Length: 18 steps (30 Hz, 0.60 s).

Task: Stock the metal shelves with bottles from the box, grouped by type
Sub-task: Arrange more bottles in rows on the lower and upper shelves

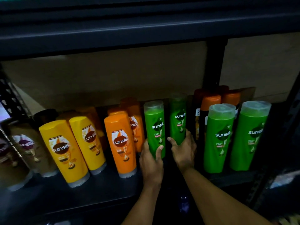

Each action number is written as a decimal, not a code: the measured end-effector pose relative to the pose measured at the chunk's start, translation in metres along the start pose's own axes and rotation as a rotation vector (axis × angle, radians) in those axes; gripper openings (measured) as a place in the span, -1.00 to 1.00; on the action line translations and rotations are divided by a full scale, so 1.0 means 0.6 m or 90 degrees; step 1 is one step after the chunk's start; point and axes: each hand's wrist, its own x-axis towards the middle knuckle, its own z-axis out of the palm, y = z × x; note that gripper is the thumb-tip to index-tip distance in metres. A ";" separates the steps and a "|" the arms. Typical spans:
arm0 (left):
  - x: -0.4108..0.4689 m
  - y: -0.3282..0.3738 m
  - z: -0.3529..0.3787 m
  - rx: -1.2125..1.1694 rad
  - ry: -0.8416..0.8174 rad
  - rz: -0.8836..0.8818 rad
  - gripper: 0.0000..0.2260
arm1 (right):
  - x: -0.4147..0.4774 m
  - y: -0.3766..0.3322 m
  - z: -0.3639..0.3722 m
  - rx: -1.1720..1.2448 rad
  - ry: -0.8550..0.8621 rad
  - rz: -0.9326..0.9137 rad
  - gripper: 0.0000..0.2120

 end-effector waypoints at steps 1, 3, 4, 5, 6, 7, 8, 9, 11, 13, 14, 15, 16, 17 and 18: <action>0.000 -0.001 0.001 0.000 -0.001 -0.001 -0.60 | -0.001 0.001 0.000 0.005 -0.001 0.001 -0.30; 0.000 0.001 0.001 -0.005 -0.002 -0.010 -0.56 | -0.001 0.001 -0.001 0.009 -0.003 0.006 -0.30; -0.001 0.002 0.001 -0.013 -0.005 -0.014 -0.52 | -0.001 0.002 -0.001 0.011 0.000 0.004 -0.31; -0.001 0.001 0.001 -0.021 -0.008 -0.015 -0.47 | -0.001 0.003 0.000 0.013 0.003 0.000 -0.32; -0.002 0.000 0.001 -0.023 -0.010 -0.012 -0.43 | -0.001 0.003 0.000 0.014 0.005 -0.003 -0.33; -0.003 -0.001 0.001 -0.015 -0.011 -0.006 -0.42 | 0.000 0.003 0.001 0.015 0.008 -0.006 -0.34; -0.003 -0.001 0.002 -0.005 -0.012 -0.001 -0.43 | 0.000 0.003 0.001 0.015 0.009 -0.008 -0.35; -0.003 -0.001 0.002 0.001 -0.012 0.001 -0.44 | 0.000 0.002 0.001 0.014 0.010 -0.008 -0.35; -0.003 0.000 0.003 0.008 -0.006 0.003 -0.44 | 0.000 0.001 0.001 0.013 0.007 0.000 -0.33; -0.003 0.001 0.003 0.024 0.007 0.009 -0.46 | 0.000 0.005 0.003 0.016 0.004 0.006 -0.31; -0.002 0.000 0.003 0.023 0.010 0.005 -0.47 | 0.001 0.007 0.004 0.020 0.001 0.005 -0.29; -0.002 0.000 0.003 0.016 0.011 0.001 -0.48 | 0.001 0.009 0.004 0.022 -0.003 0.002 -0.27; 0.000 -0.001 0.004 0.011 0.011 -0.002 -0.49 | 0.002 0.010 0.004 0.022 -0.008 0.001 -0.24; 0.001 -0.002 0.004 0.011 0.012 -0.003 -0.50 | 0.003 0.012 0.003 0.020 -0.014 0.002 -0.22; 0.001 -0.001 0.005 0.014 0.013 -0.005 -0.51 | 0.003 0.013 0.002 0.016 -0.018 0.001 -0.22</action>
